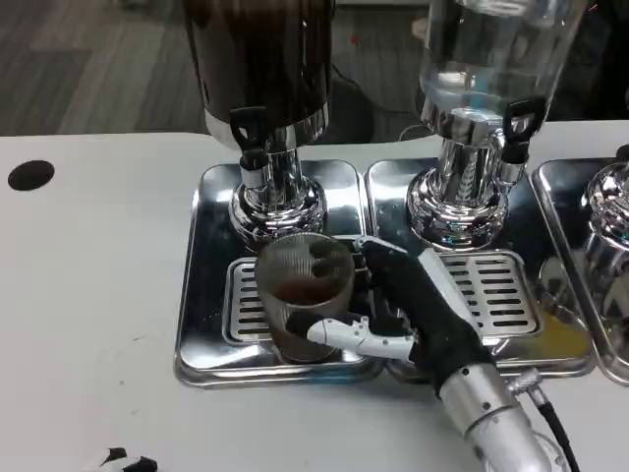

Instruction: Grasp the cup under the faucet to collect the drink, then remove the cup.

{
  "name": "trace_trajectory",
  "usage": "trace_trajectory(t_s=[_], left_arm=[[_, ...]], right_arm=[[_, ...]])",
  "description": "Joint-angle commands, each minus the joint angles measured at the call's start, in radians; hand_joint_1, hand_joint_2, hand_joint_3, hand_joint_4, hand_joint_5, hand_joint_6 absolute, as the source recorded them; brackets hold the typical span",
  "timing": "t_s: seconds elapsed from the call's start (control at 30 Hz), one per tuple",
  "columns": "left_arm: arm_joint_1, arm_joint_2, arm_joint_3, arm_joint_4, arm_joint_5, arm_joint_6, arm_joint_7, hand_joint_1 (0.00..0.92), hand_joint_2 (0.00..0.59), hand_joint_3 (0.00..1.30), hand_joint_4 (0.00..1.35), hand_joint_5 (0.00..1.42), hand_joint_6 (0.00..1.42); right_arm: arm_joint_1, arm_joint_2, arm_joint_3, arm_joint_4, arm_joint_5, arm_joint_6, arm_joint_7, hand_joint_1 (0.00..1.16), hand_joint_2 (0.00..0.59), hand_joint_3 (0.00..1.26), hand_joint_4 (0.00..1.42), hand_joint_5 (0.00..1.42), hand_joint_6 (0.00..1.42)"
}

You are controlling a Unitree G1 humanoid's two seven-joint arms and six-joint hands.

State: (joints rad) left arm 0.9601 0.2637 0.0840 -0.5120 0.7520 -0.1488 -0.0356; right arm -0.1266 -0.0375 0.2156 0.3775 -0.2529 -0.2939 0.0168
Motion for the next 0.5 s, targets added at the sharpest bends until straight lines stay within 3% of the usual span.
trace_trajectory(t_s=[0.03,0.5], left_arm=[[-0.006,0.012,-0.03,0.007,0.006,0.016,-0.026,0.0,0.113,0.28,0.12,0.23,0.46],[-0.036,0.027,-0.066,0.005,0.015,0.065,-0.037,0.0,0.118,0.28,0.12,0.23,0.46]], right_arm=[[0.017,-0.011,-0.005,-0.06,0.028,-0.053,0.015,0.72,0.051,0.44,0.47,0.46,0.33],[0.116,-0.063,-0.021,-0.146,0.086,-0.108,0.085,0.72,0.041,0.44,0.47,0.47,0.34]])
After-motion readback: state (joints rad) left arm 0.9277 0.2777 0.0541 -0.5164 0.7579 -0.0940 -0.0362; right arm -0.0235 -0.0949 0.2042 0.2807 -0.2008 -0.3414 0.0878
